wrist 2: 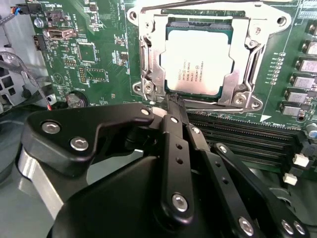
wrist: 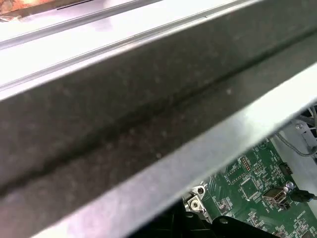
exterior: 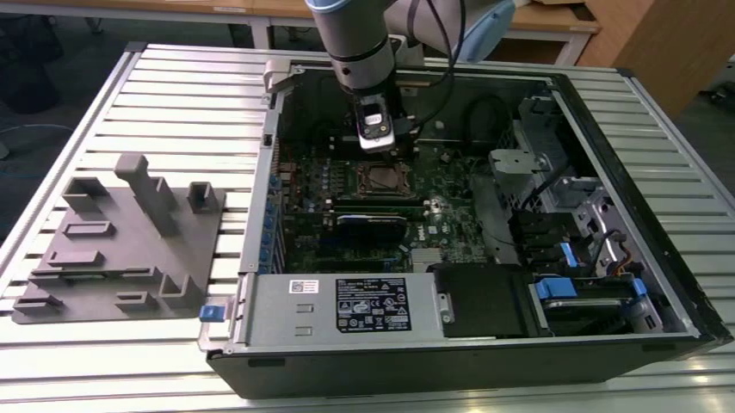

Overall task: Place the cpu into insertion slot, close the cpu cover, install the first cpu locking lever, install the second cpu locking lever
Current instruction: 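Install the first cpu locking lever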

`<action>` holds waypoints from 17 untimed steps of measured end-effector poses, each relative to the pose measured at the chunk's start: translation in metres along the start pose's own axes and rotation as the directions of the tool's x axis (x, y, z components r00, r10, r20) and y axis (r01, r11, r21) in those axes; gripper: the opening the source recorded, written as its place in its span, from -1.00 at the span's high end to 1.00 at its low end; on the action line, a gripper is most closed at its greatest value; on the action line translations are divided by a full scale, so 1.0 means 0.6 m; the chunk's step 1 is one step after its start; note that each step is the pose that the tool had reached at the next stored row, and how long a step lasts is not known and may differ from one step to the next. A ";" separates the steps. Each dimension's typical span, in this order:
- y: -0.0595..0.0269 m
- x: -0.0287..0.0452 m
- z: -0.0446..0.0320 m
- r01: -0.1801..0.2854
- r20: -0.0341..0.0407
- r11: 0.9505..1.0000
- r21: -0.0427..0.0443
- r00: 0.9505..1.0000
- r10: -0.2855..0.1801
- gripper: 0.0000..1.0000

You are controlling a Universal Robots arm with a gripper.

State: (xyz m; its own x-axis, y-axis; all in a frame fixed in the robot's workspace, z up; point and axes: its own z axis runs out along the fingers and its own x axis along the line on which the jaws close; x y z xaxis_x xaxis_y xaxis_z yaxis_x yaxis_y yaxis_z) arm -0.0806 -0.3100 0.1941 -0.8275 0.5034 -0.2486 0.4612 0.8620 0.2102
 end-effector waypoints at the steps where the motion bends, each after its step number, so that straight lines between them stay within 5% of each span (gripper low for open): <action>1: 0.000 0.000 -0.001 0.000 0.000 1.000 0.000 1.000 0.000 0.79; 7: 0.004 -0.003 -0.014 0.000 -0.001 1.000 -0.001 1.000 0.000 0.79; 17: 0.008 -0.001 -0.014 -0.002 -0.002 1.000 -0.005 1.000 0.002 0.79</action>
State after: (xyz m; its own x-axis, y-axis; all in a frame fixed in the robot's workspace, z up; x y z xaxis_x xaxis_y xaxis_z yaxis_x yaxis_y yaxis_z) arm -0.0805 -0.3069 0.2033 -0.8274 0.5050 -0.2459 0.4614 0.8607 0.2154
